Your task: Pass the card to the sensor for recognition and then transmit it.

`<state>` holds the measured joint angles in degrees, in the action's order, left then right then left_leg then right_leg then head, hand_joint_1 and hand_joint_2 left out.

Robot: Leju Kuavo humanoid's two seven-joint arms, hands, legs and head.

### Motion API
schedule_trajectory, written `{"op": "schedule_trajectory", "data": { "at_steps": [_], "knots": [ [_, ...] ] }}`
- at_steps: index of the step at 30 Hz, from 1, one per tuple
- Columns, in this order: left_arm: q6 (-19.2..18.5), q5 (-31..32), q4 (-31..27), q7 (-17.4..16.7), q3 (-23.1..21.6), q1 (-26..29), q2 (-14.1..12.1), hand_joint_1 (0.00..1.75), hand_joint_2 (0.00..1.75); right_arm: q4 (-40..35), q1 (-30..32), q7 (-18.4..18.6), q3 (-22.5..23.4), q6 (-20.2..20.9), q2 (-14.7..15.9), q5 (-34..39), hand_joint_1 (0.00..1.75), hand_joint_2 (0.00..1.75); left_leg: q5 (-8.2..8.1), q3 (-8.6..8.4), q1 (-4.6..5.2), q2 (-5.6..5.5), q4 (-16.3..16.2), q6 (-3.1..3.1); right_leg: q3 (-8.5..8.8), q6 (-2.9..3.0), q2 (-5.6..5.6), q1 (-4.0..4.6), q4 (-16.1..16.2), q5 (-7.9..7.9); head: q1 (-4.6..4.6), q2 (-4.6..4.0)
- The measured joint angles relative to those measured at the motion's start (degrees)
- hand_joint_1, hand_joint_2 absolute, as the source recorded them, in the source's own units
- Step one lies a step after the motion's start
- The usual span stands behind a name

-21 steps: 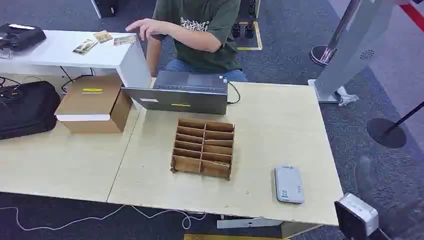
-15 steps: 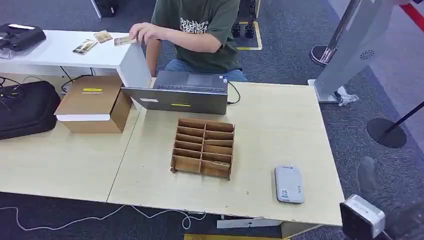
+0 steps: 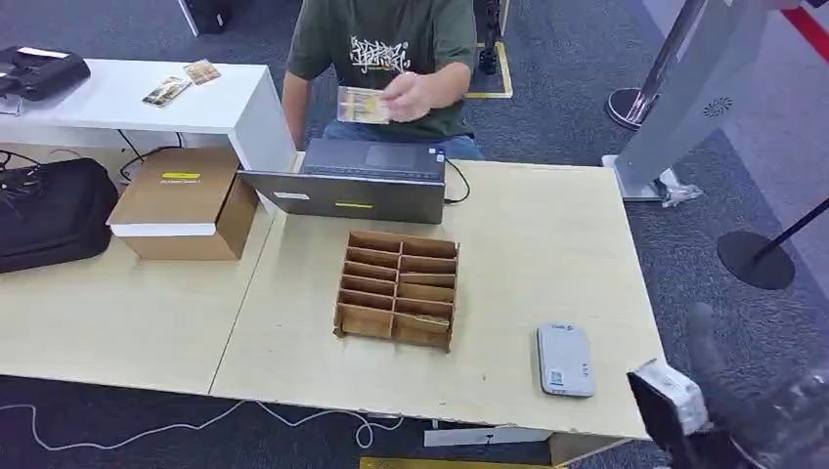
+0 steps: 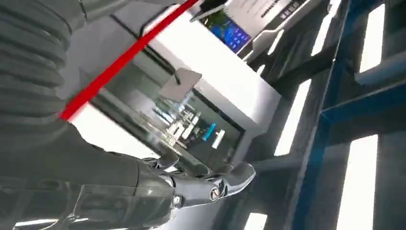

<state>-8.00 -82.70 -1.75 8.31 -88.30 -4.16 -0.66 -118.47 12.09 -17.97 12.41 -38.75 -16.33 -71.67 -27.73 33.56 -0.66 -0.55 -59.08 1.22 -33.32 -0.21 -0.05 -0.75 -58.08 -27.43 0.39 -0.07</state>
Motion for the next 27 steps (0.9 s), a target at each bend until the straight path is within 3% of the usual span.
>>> {"op": "schedule_trajectory", "data": {
  "at_steps": [4,8,11,15,20,27],
  "knots": [
    [-0.2,2.5,0.0,-0.3,0.0,-0.1,-0.4,0.00,0.00,6.6,-5.7,1.2,0.1,0.0,1.3,-9.7,0.00,1.75,0.05,-0.09,0.00,-0.01,0.0,-0.04,0.04,-0.04,-0.03,0.00,0.0,0.03,-0.04,0.00],
    [-0.4,3.1,0.0,-0.5,0.0,-0.1,-1.0,0.00,0.00,11.0,-9.7,3.7,0.1,0.0,2.0,-12.3,0.00,1.75,0.08,-0.06,0.00,-0.08,0.0,-0.04,0.05,-0.05,-0.06,0.00,0.0,0.06,0.00,0.00],
    [-0.4,4.6,-0.1,-1.0,0.0,-0.3,-1.6,0.00,0.00,17.5,-16.4,14.0,-1.6,0.0,4.2,-17.5,0.00,1.75,0.07,-0.14,0.02,0.24,0.0,-0.04,0.01,-0.05,0.22,0.00,0.0,0.13,0.04,0.00],
    [-0.8,6.5,-0.2,-1.3,0.0,-0.7,-2.2,0.00,0.00,30.2,-27.6,24.4,-7.0,0.0,10.8,-18.4,0.00,1.75,0.18,-0.13,0.02,0.27,0.0,-0.09,0.01,-0.12,0.25,-0.01,0.0,0.24,0.00,-0.02],
    [-1.4,6.9,-0.7,-2.2,0.0,-0.9,-3.1,0.00,0.00,48.6,-42.2,26.9,-14.2,0.1,16.0,-18.4,0.00,1.75,0.33,-0.08,0.02,0.24,-0.1,-0.10,-0.04,-0.14,0.22,-0.02,0.0,0.40,0.00,0.00],
    [-2.3,6.8,-1.2,-2.2,0.0,-0.7,-3.8,0.00,0.00,67.4,-55.1,26.8,-22.8,0.9,17.5,-18.4,0.00,1.75,0.35,-0.05,-0.01,0.18,-0.1,-0.08,-0.11,-0.13,0.19,-0.01,0.0,0.40,0.02,0.00]
  ]
}}
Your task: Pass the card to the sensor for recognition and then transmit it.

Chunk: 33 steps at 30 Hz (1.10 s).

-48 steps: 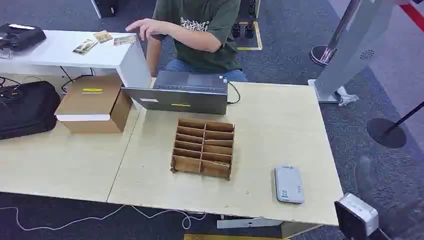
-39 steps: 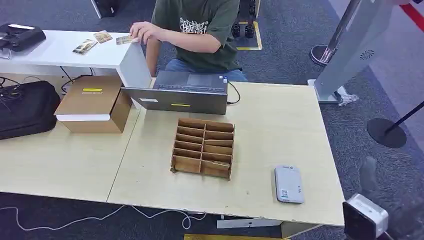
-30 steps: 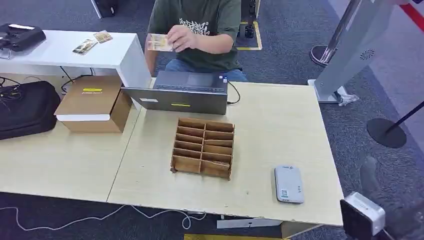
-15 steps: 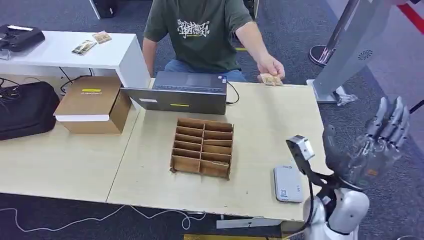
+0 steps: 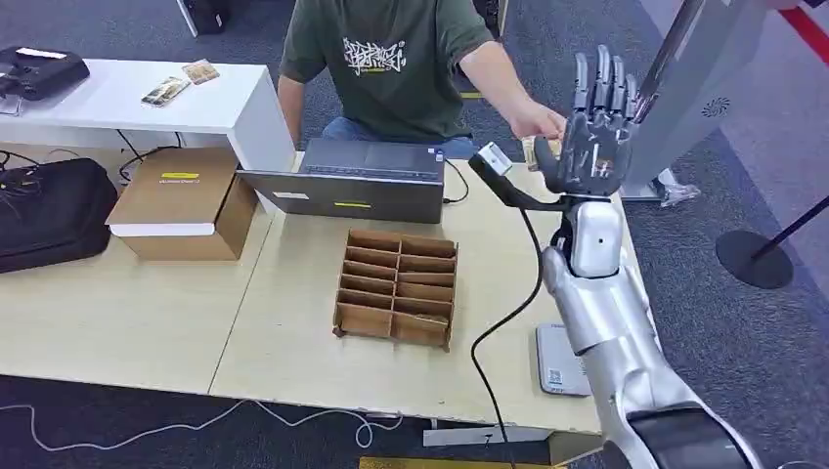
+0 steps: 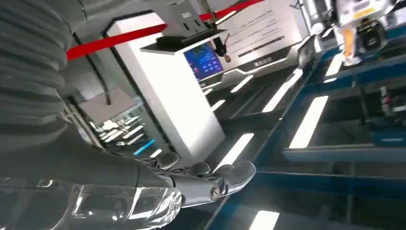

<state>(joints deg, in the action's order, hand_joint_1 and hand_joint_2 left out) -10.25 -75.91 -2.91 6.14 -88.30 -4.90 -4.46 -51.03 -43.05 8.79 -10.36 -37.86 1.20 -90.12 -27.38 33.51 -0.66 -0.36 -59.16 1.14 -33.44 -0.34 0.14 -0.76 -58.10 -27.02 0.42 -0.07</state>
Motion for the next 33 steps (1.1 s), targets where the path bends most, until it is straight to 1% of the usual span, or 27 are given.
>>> {"op": "schedule_trajectory", "data": {
  "at_steps": [4,9,13,29,30,31,32,33],
  "knots": [
    [-0.1,0.5,-0.2,0.0,0.0,0.0,-0.4,0.00,0.00,5.6,-3.5,-1.2,-1.1,-0.3,0.1,0.3,0.00,1.75,0.00,0.04,0.01,0.00,0.0,0.00,-0.02,-0.01,0.00,0.00,0.0,-0.01,-0.02,0.00],
    [-0.4,0.5,-0.5,0.0,0.0,0.0,-0.8,0.00,0.00,9.3,-5.3,-2.6,-1.1,-0.6,0.3,0.2,0.00,1.75,-0.01,0.05,0.03,0.00,0.0,-0.01,-0.02,-0.01,0.00,-0.01,0.0,0.00,-0.02,0.00],
    [-0.5,0.4,-0.6,0.0,0.0,0.0,-1.0,0.00,0.00,10.9,-5.6,-3.2,-1.1,-0.6,0.4,0.1,0.00,1.75,-0.01,0.05,0.03,0.00,0.0,-0.01,-0.02,-0.02,0.00,-0.01,0.0,0.00,0.00,0.00],
    [-0.5,-0.1,-0.9,0.0,0.0,0.1,-1.4,0.00,0.00,14.2,-6.3,-3.9,-1.1,-1.0,0.4,0.0,0.00,1.75,-0.01,0.06,0.02,0.00,0.0,-0.01,-0.02,-0.02,0.00,0.00,0.0,0.00,0.00,0.00],
    [-0.5,-0.1,-0.9,0.0,0.0,0.1,-1.4,0.00,0.00,14.3,-6.3,-3.9,-1.1,-1.0,0.4,0.0,0.09,1.75,-0.01,0.06,0.02,0.00,0.0,-0.01,-0.02,-0.02,0.00,0.00,0.0,0.00,0.00,0.00],
    [-0.5,-0.2,-0.9,0.0,0.0,0.1,-1.4,0.00,0.00,14.4,-6.3,-4.0,-1.1,-1.0,0.4,0.0,0.31,1.75,-0.01,0.06,0.02,0.00,0.0,-0.01,-0.02,-0.02,0.00,0.00,0.0,0.00,0.00,0.00],
    [-0.5,-0.2,-0.9,0.0,0.0,0.1,-1.4,0.00,0.00,14.5,-6.3,-4.0,-1.1,-1.0,0.4,0.0,1.31,1.75,-0.01,0.06,0.03,0.00,0.0,-0.01,-0.02,-0.02,0.00,0.00,0.0,0.00,0.00,0.00],
    [-0.5,-0.2,-0.9,0.0,0.0,0.1,-1.4,0.00,0.00,14.6,-6.3,-4.0,-1.1,-1.0,0.4,0.0,1.75,1.75,-0.01,0.06,0.02,0.00,0.0,-0.01,-0.02,-0.02,0.00,0.00,0.0,0.00,0.00,0.00]
  ]
}}
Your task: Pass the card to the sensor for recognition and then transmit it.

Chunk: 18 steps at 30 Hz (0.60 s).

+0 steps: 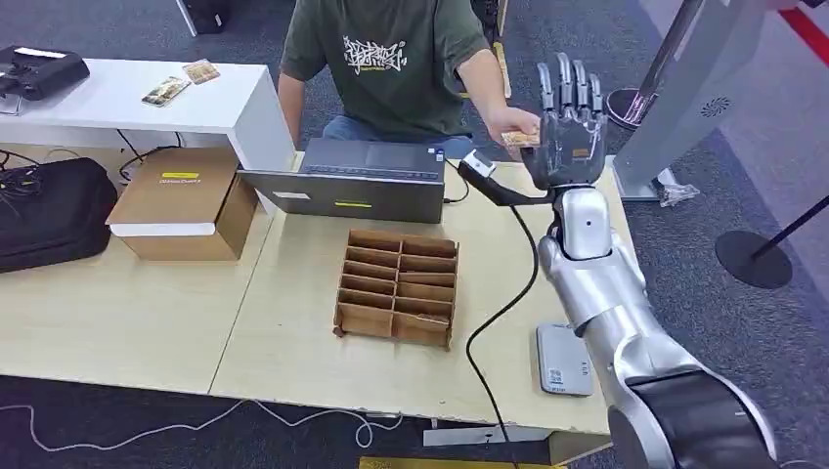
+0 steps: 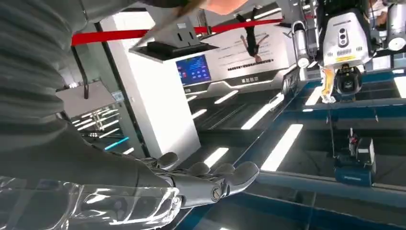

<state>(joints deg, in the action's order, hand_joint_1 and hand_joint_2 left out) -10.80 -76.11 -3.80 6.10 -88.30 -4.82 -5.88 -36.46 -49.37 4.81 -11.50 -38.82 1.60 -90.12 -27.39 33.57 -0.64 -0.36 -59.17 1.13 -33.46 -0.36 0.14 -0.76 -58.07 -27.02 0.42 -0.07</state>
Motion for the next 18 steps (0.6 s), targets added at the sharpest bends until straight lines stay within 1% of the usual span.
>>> {"op": "schedule_trajectory", "data": {
  "at_steps": [9,18],
  "knots": [
    [0.0,-0.1,0.0,0.0,0.0,0.0,0.0,0.00,0.00,0.5,-0.1,0.0,-0.1,0.0,0.0,0.0,1.75,1.75,0.00,0.00,0.00,0.00,0.0,0.00,0.00,0.00,0.00,0.00,0.0,0.00,0.00,0.00],
    [0.0,-0.7,0.0,0.0,0.0,0.0,0.0,0.00,0.00,0.9,-0.4,-0.9,-0.2,0.0,0.0,0.0,1.75,1.75,0.00,0.02,0.00,-0.01,0.0,0.00,0.00,0.00,-0.03,0.00,0.0,0.00,0.00,0.00]
  ]
}}
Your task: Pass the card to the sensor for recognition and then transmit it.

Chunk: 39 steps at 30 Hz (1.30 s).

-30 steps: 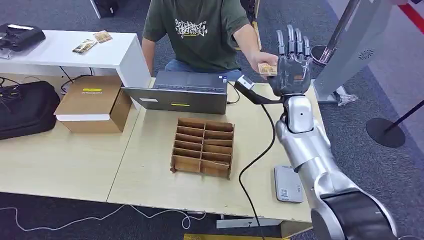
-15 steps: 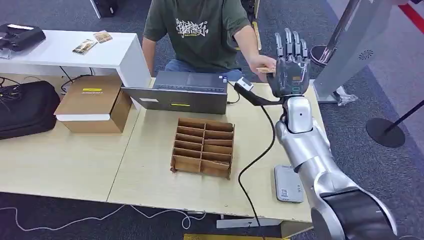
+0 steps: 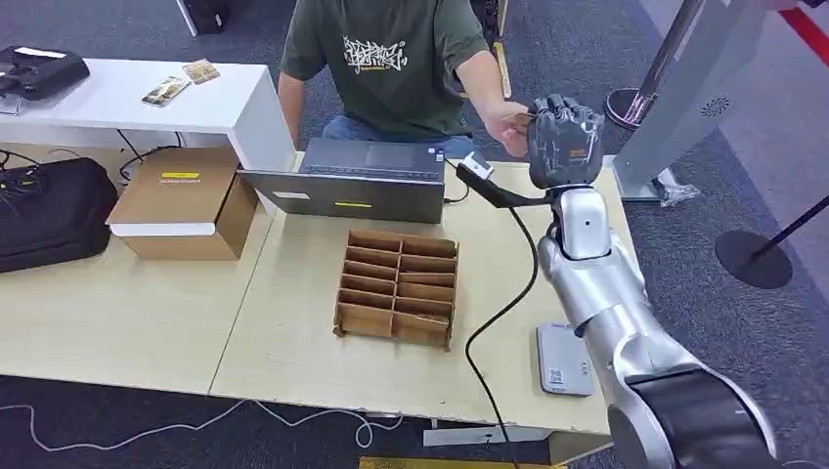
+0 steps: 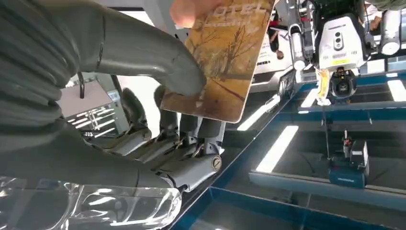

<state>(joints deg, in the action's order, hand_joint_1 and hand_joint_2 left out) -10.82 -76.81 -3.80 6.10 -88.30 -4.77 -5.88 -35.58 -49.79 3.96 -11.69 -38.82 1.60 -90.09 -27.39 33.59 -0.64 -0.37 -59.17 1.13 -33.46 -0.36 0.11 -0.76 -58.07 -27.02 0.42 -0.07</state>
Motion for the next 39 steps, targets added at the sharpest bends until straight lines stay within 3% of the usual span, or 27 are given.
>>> {"op": "schedule_trajectory", "data": {
  "at_steps": [12,15,18,21,26,29,33,39],
  "knots": [
    [0.0,-0.7,0.0,0.0,0.0,0.2,0.0,0.00,0.00,0.3,-0.3,0.4,0.0,0.0,0.0,1.1,1.75,1.75,0.00,-0.01,0.00,0.01,0.0,0.00,-0.02,0.00,0.01,0.00,0.0,0.00,0.00,0.00],
    [0.0,-1.6,0.0,0.0,0.0,0.5,0.1,0.00,0.00,0.3,-0.3,-2.5,0.6,0.6,0.0,5.9,1.75,1.75,0.00,0.01,0.00,0.00,0.0,0.00,-0.02,0.00,0.00,0.00,0.0,0.00,0.00,0.00],
    [-0.2,-2.2,0.0,0.1,0.0,0.7,0.1,0.00,0.00,0.3,-0.5,-7.4,2.5,6.3,-0.8,16.1,1.75,1.75,0.00,0.01,0.00,0.00,0.0,0.00,-0.02,0.00,0.00,0.00,0.0,0.00,0.00,0.00],
    [-0.4,-2.6,0.0,0.1,0.0,0.7,0.1,0.00,0.00,0.3,-0.9,-11.5,6.2,16.2,-2.1,28.7,1.75,1.75,0.01,0.01,0.00,0.00,0.0,0.00,-0.02,0.00,0.00,0.00,0.0,0.00,0.00,-0.02],
    [-0.5,-2.6,0.0,0.0,0.0,0.7,0.1,0.00,0.00,-0.2,-1.3,-12.7,12.6,31.6,-2.9,46.0,1.75,1.75,0.01,0.02,0.00,-0.11,0.0,0.00,-0.01,0.00,-0.06,0.00,0.0,0.00,0.00,0.00],
    [-0.5,-2.1,0.0,0.0,0.0,0.8,0.0,0.00,0.00,-0.2,-1.5,-12.2,15.6,37.9,-2.9,52.8,1.75,1.75,0.01,0.01,0.00,-0.11,0.0,0.00,-0.02,0.00,-0.05,0.00,0.0,0.00,0.00,-0.02],
    [-0.5,-1.4,0.0,-0.1,0.0,0.8,0.0,0.00,0.00,0.0,-1.5,-9.9,18.1,44.1,-2.1,59.5,1.75,1.75,0.00,0.02,0.00,-0.12,0.0,0.00,-0.04,0.00,-0.05,0.00,0.0,0.00,0.00,0.00],
    [-0.1,-0.2,0.0,-0.1,0.0,0.8,-0.3,0.00,0.00,1.0,-1.4,-7.0,19.4,46.8,1.6,65.3,1.75,1.75,0.00,0.05,0.01,-0.19,0.0,-0.01,-0.04,0.00,-0.15,0.00,0.0,0.00,-0.02,0.00]
  ]
}}
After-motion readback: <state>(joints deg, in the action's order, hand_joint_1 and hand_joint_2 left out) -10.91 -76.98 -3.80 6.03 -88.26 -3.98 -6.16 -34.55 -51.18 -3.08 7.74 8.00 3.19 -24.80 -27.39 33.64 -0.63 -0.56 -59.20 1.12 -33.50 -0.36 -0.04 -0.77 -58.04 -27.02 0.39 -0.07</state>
